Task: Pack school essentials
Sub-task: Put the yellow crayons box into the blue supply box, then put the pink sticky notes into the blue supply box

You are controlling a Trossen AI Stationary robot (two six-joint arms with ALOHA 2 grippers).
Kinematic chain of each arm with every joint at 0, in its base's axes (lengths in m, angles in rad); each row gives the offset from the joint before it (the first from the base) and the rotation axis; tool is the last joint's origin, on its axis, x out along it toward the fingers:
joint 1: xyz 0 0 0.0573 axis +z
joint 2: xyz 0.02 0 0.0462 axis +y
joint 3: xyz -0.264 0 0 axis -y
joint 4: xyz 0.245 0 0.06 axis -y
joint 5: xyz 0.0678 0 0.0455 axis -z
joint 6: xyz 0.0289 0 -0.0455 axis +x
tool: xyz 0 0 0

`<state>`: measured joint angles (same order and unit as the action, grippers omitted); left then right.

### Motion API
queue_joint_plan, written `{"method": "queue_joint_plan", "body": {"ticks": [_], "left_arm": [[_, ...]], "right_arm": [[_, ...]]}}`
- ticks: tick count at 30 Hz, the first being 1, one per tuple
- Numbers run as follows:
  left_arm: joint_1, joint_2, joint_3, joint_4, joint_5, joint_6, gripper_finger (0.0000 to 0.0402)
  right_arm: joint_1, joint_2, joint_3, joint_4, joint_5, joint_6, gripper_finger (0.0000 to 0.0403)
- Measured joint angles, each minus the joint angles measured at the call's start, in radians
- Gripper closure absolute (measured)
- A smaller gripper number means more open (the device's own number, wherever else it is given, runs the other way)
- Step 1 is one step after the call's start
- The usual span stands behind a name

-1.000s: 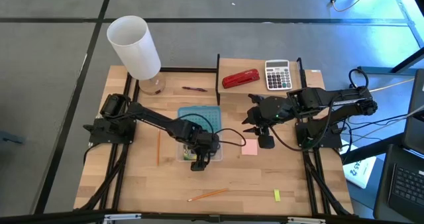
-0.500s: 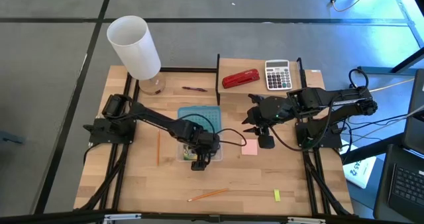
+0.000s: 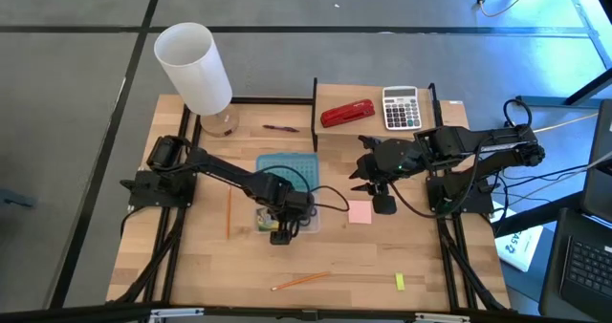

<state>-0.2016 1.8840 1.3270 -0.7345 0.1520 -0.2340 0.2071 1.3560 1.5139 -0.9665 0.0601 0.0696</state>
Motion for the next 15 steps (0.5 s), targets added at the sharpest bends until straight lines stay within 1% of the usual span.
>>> {"method": "queue_joint_plan", "body": {"ticks": [4, 7, 13, 15], "left_arm": [[0.000, -0.004, 0.007, -0.003, 0.000, -0.003, 0.0005], [0.001, -0.026, 0.043, -0.001, -0.012, -0.002, 0.0005], [0.001, -0.073, 0.121, -0.020, -0.112, -0.018, 0.0005], [0.000, -0.093, 0.135, -0.043, -0.141, -0.045, 0.0005]], "right_arm": [[0.000, 0.000, 0.000, 0.002, 0.000, 0.000, 0.0264], [0.000, 0.000, 0.000, 0.016, 0.000, 0.000, 0.0264], [0.000, 0.000, 0.000, 0.043, 0.000, 0.011, 0.0264], [0.000, 0.000, 0.000, 0.055, 0.001, 0.089, 0.0264]]}}
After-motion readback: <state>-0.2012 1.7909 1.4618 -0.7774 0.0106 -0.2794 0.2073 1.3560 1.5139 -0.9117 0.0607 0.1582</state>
